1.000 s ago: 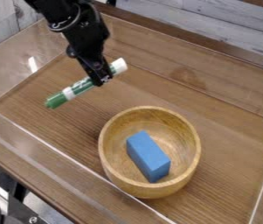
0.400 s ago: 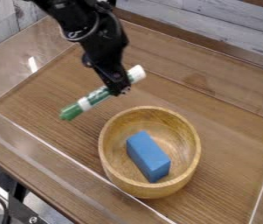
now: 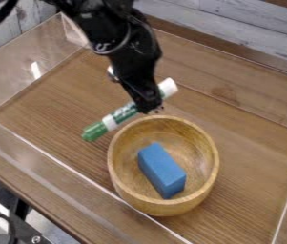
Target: Put the green marker in the brown bowl
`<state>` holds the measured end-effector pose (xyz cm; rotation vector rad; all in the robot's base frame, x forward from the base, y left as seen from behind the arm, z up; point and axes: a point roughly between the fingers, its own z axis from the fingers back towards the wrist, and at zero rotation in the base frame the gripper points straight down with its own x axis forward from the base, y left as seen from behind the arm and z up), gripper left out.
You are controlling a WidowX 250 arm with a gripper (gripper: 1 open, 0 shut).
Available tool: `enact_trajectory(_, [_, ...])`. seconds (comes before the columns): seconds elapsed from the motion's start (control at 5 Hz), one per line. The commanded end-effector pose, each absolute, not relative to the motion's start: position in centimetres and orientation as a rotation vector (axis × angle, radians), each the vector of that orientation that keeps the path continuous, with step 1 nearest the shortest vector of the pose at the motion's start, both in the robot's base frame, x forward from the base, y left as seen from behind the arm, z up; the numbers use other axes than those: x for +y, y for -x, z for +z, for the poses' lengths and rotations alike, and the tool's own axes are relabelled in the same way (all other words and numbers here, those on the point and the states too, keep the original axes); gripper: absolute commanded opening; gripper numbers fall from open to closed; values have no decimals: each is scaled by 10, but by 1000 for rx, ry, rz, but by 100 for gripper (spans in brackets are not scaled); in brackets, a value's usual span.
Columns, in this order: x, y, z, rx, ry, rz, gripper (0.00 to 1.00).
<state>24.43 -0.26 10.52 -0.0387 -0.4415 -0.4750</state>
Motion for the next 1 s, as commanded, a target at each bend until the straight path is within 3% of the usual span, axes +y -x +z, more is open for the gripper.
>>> enact_trajectory(0.0, [-11,-248,114,-470,29,-466,0])
enact_trajectory(0.8, [-25,-245,112,-422,50,-402,0])
